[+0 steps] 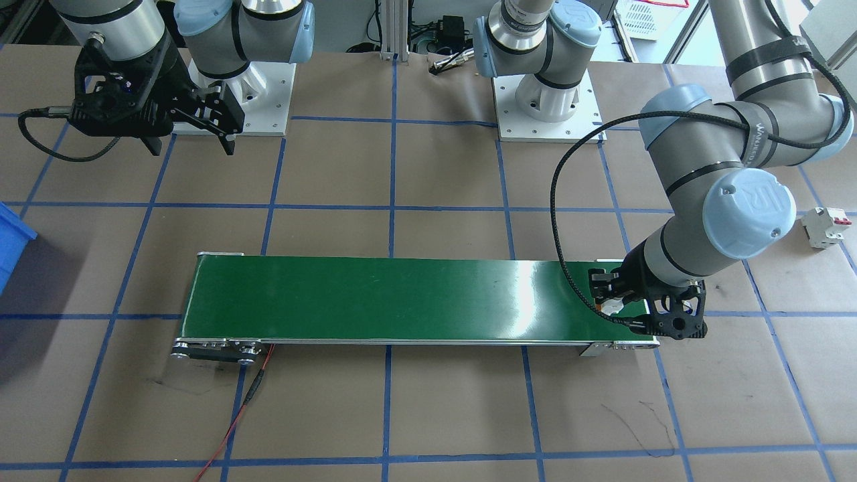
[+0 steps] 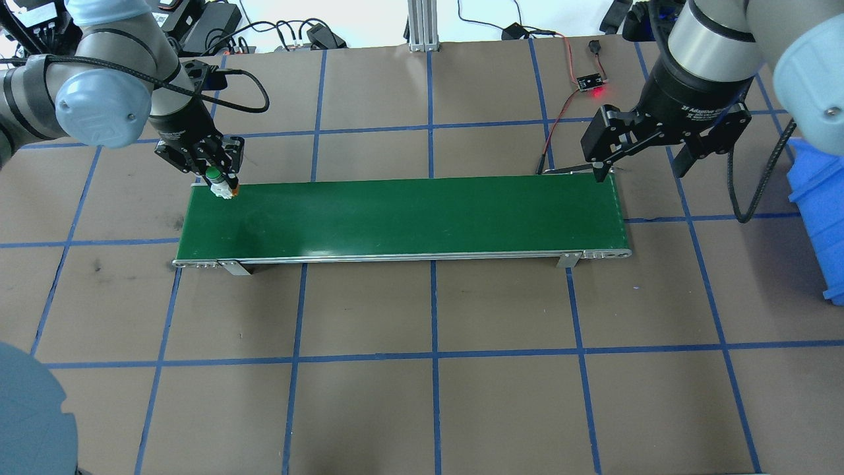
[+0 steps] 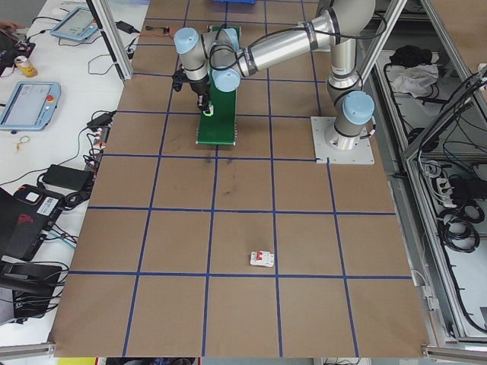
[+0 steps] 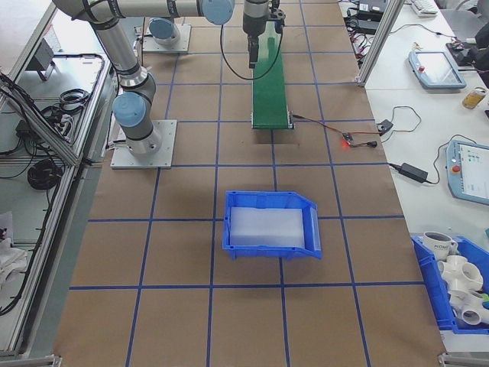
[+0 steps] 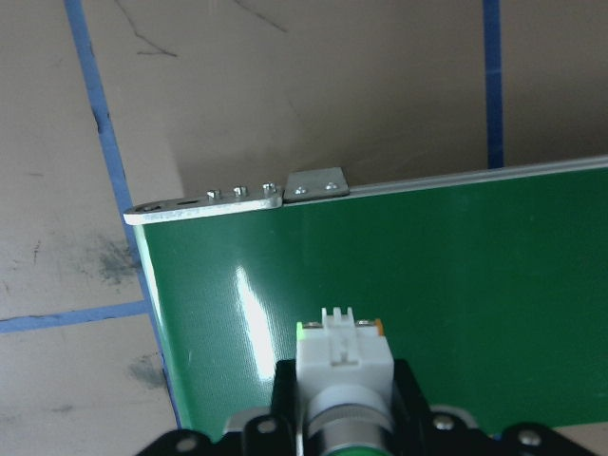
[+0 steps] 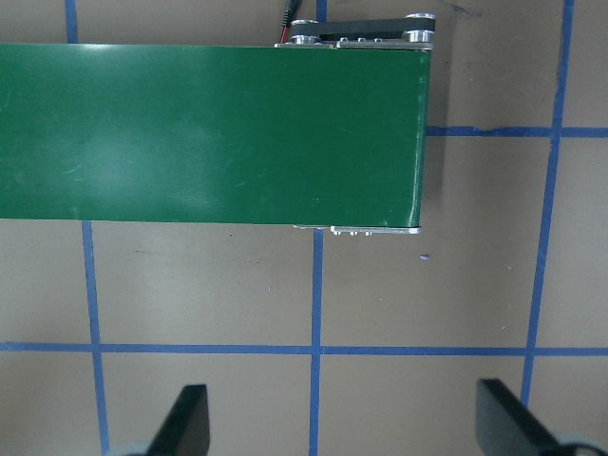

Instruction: Move button from left to right

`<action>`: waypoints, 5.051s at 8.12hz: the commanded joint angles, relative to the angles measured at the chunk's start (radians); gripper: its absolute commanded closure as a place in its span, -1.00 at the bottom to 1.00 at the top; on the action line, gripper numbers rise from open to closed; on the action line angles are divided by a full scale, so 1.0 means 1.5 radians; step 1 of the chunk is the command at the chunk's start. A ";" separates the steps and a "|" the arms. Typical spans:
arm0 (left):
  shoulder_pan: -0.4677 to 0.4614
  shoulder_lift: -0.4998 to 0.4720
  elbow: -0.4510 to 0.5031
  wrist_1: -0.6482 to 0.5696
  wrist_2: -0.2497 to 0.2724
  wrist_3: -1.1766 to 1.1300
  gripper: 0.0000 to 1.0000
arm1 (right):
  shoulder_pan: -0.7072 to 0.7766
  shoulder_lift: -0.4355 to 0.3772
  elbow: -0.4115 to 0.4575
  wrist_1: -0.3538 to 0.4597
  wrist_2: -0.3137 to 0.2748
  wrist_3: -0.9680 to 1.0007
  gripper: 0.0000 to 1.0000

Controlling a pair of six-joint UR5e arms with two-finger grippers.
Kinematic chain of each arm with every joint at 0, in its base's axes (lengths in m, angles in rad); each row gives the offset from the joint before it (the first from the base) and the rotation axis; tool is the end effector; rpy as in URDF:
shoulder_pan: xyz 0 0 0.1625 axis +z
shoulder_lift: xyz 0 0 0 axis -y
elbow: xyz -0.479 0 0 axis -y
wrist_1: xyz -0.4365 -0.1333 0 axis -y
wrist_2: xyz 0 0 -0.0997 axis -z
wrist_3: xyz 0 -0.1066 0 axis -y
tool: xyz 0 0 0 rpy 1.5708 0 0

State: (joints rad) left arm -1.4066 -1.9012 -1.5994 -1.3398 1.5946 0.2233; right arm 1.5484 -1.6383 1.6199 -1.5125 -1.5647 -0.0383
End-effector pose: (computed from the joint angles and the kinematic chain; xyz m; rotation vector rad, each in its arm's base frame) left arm -0.0229 -0.6620 0.3438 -0.0950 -3.1322 -0.2043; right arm 0.1227 -0.5024 0.5380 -0.0247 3.1336 0.0622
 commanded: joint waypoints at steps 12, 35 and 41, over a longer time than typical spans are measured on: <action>-0.072 -0.005 -0.059 0.056 -0.002 -0.139 -1.00 | 0.001 0.000 0.000 0.000 0.000 0.000 -1.00; -0.140 0.187 0.081 -0.129 0.010 -0.150 -1.00 | -0.023 0.215 0.077 -0.330 0.188 0.018 -0.92; -0.135 0.190 0.081 -0.129 0.006 -0.121 -1.00 | 0.036 0.227 0.078 -0.374 0.178 0.131 -0.88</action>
State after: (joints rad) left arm -1.6129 -1.6176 -1.4775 -1.5346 1.6063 0.0203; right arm 1.5581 -1.3125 1.7364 -2.0478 -1.2871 0.1195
